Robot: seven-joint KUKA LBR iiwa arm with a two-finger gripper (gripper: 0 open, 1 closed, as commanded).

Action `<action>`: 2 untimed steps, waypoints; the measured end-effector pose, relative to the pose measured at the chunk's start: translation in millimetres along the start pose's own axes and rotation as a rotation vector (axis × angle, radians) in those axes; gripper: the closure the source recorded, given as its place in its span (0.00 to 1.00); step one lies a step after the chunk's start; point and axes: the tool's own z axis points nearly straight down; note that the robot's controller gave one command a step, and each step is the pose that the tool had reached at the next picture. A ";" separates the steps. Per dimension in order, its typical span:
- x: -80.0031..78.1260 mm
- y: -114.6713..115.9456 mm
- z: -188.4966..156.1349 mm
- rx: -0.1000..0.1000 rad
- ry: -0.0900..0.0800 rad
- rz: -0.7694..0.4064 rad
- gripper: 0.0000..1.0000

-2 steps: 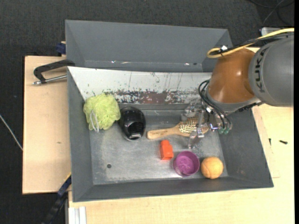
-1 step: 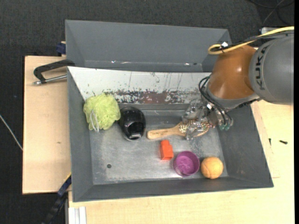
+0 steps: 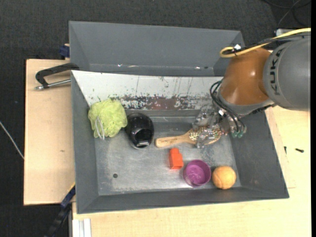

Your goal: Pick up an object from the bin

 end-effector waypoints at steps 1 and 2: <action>1.1 0.5 -4.4 -0.001 0.003 0.000 1.00; 0.9 0.7 -23.8 0.001 0.004 0.000 1.00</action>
Offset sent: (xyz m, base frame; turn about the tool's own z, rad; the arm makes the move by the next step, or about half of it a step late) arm -0.0001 0.0000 0.0554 0.0000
